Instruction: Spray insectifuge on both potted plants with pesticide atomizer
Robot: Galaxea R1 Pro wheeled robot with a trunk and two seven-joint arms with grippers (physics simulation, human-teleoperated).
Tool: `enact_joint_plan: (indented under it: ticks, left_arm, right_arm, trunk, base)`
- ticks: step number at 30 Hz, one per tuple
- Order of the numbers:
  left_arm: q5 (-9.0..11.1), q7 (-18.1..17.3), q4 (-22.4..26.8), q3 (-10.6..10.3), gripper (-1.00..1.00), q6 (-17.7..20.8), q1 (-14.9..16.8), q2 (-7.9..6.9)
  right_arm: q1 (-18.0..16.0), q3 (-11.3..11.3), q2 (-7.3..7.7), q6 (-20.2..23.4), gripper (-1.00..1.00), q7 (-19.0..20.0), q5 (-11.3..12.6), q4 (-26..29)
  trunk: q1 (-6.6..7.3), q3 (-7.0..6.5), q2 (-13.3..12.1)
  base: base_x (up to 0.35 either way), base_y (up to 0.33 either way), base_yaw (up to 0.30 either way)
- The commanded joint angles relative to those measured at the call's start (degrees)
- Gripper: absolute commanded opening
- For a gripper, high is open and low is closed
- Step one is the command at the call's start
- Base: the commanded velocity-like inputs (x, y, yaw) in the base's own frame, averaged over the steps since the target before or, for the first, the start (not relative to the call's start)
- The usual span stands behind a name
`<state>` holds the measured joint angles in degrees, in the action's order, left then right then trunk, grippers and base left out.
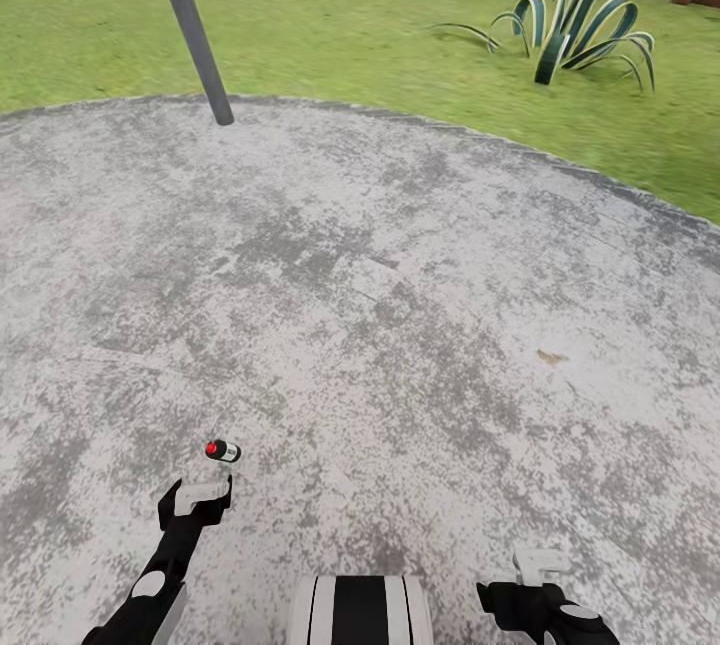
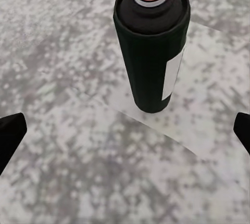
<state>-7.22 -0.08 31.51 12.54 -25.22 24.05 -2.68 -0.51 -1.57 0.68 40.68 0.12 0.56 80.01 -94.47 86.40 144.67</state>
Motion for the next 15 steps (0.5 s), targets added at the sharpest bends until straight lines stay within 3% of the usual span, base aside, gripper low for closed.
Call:
enact_joint_plan:
  ticks: [1, 7, 15]
  left_arm:
    - [-0.6, 0.0, 0.0, 0.3, 1.00, -0.2, 0.0, 0.04]
    - [-0.5, 0.0, 0.0, 0.2, 1.00, -0.3, 0.0, 0.04]
    - [-0.5, 0.0, -0.1, 0.2, 1.00, -0.3, 0.0, 0.09]
  right_arm:
    - [0.0, 0.0, 0.01, 0.3, 1.00, 0.0, 0.1, 0.1]
    - [0.0, 0.0, 0.02, 0.3, 1.00, 0.0, 0.1, 0.1]
    - [0.0, 0.0, 0.02, 0.3, 1.00, 0.0, 0.1, 0.1]
  trunk:
    - [0.01, 0.03, 0.0]
    - [0.01, 0.03, 0.0]
    - [0.01, 0.03, 0.0]
  base:
    - [0.000, 0.000, 0.000]
    - [0.179, 0.000, 0.000]
    - [0.037, 0.000, 0.000]
